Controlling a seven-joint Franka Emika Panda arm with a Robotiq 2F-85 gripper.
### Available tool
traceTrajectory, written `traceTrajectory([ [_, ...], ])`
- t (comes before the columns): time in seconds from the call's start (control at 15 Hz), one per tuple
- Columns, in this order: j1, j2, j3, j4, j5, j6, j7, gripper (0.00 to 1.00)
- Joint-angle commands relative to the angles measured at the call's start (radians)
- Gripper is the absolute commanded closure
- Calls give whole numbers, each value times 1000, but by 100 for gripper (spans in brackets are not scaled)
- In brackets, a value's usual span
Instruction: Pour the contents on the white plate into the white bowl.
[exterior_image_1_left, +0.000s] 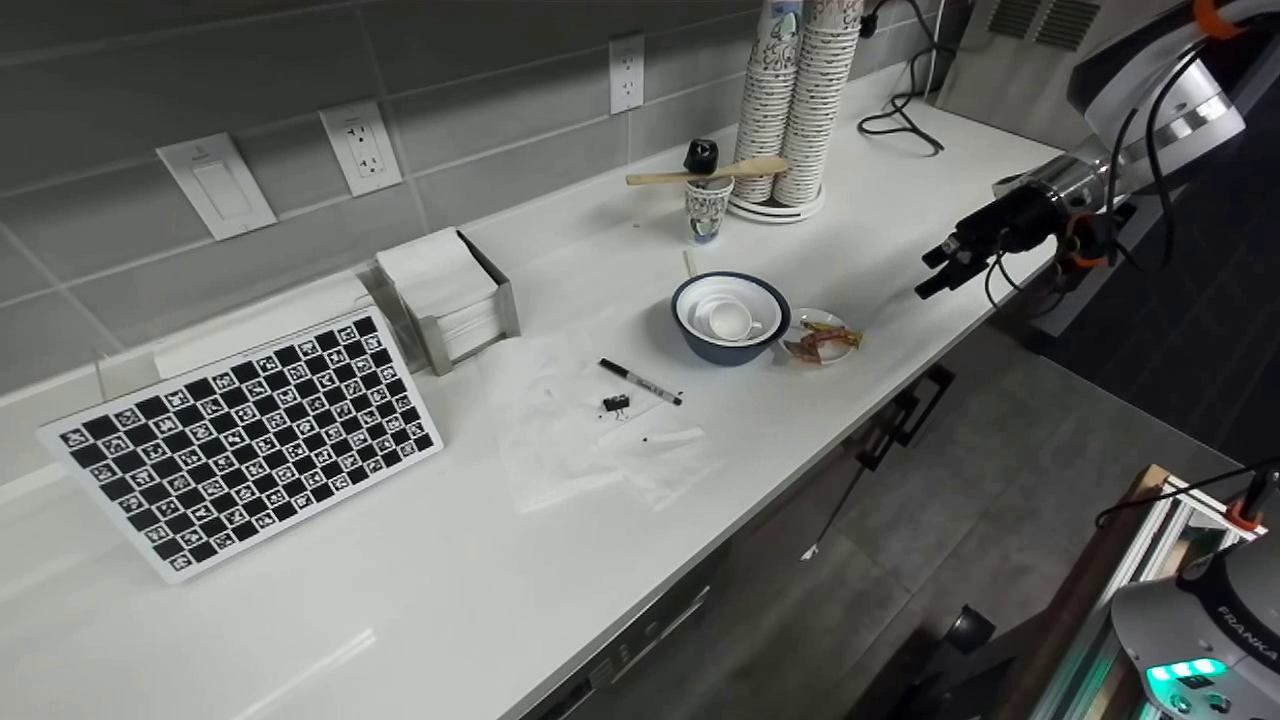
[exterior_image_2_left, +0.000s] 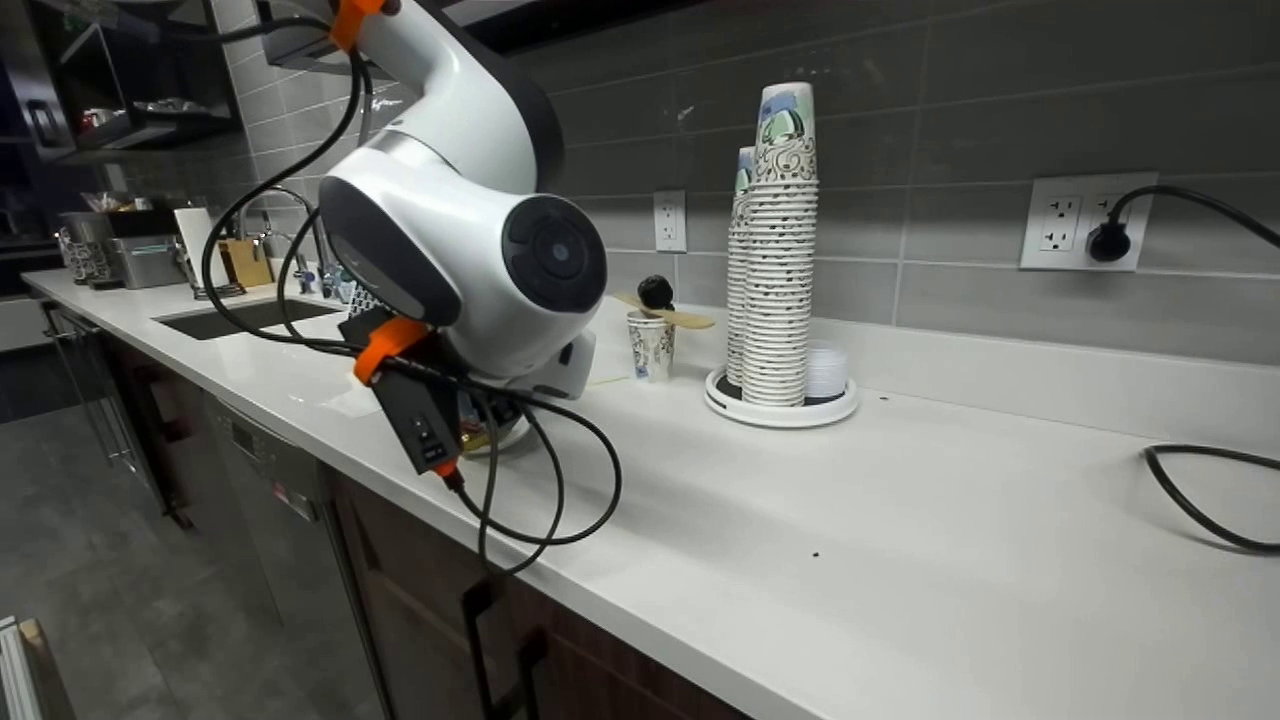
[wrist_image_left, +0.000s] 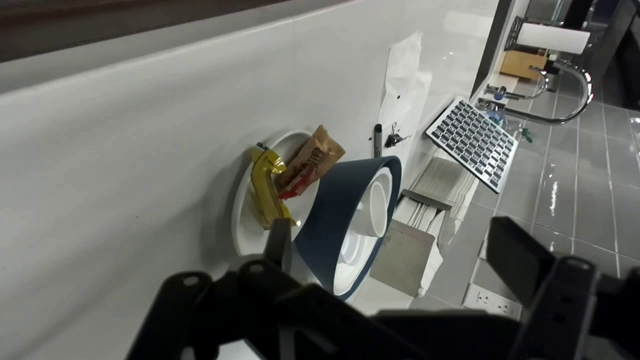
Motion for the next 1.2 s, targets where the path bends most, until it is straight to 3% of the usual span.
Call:
traceTrajectory([
  [0.0,-170,32,226,45,27,-22,-97,0],
  [0.27,-292,99,438,141,1,9,-79,0],
  [0.4,-327,130,498,182,-21,45,-50,0],
  [0.67,-381,207,560,245,-41,113,-21,0],
  [1.07,-429,287,601,303,-55,130,-8,0],
  [1.13,-432,296,606,310,-59,132,-8,4],
])
